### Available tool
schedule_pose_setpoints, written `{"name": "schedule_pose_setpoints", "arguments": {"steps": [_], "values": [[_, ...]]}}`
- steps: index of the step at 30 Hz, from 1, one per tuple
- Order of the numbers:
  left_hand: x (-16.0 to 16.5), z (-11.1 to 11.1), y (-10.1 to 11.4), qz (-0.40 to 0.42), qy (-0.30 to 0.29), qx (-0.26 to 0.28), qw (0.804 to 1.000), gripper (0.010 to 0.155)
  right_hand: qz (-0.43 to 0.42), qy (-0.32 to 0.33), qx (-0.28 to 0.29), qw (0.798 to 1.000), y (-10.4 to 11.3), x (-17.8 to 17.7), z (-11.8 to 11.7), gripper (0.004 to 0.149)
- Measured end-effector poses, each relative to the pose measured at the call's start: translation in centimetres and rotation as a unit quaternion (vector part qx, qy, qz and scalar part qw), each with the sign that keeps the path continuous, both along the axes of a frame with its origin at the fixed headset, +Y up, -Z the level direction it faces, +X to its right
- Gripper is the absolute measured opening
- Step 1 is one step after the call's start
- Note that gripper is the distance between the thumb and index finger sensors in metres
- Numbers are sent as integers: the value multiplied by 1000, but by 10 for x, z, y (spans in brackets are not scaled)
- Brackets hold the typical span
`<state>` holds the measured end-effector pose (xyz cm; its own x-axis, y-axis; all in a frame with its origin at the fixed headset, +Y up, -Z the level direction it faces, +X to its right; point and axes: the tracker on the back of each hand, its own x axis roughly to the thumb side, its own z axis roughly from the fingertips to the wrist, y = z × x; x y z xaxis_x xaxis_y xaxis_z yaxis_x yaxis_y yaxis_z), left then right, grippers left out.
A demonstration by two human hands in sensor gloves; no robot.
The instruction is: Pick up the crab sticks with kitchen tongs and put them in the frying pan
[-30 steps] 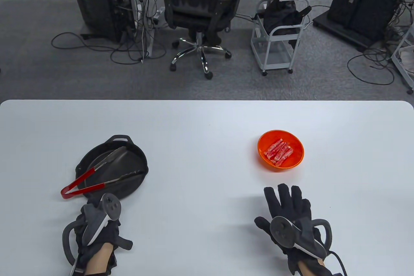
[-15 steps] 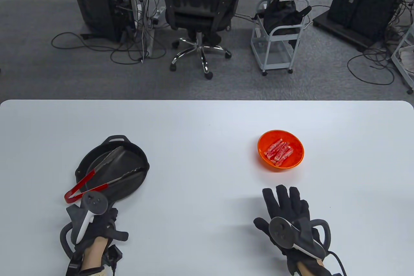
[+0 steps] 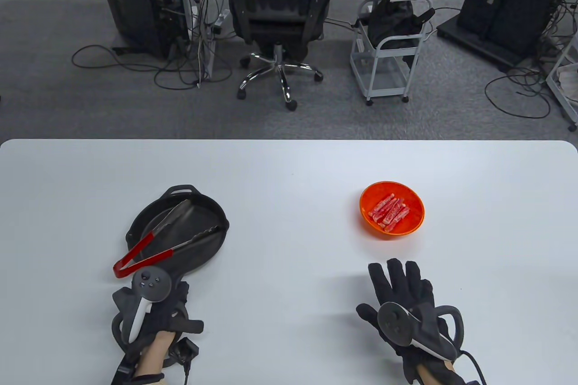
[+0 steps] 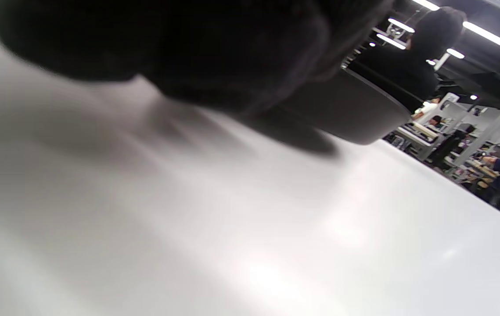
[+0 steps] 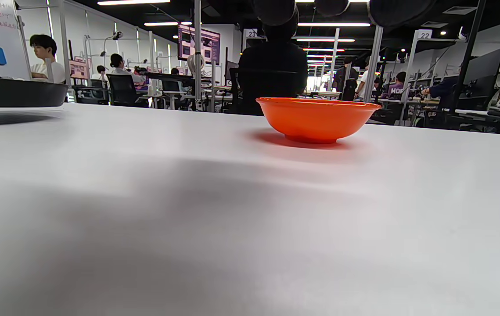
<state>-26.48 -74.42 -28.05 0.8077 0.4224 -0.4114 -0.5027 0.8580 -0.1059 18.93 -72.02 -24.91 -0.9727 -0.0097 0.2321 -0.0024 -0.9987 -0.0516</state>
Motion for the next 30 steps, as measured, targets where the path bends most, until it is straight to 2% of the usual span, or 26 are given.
{"name": "schedule_pose_setpoints", "arguments": {"steps": [5,11,15,20,30], "values": [[35,-3,9,3,-41,14,999,56,-1,-1,4,1000,1,2,0,85],[86,-15,14,-15,-97,12,995,56,2,0,5,1000,1,0,0,84],[118,-18,18,3,-125,9,992,56,1,-2,5,1000,1,2,0,84],[156,-21,12,-25,-171,1,985,56,1,-7,4,1000,1,4,1,85],[180,-13,-9,-13,-189,-39,981,56,2,-4,1,1000,2,4,2,86]]}}
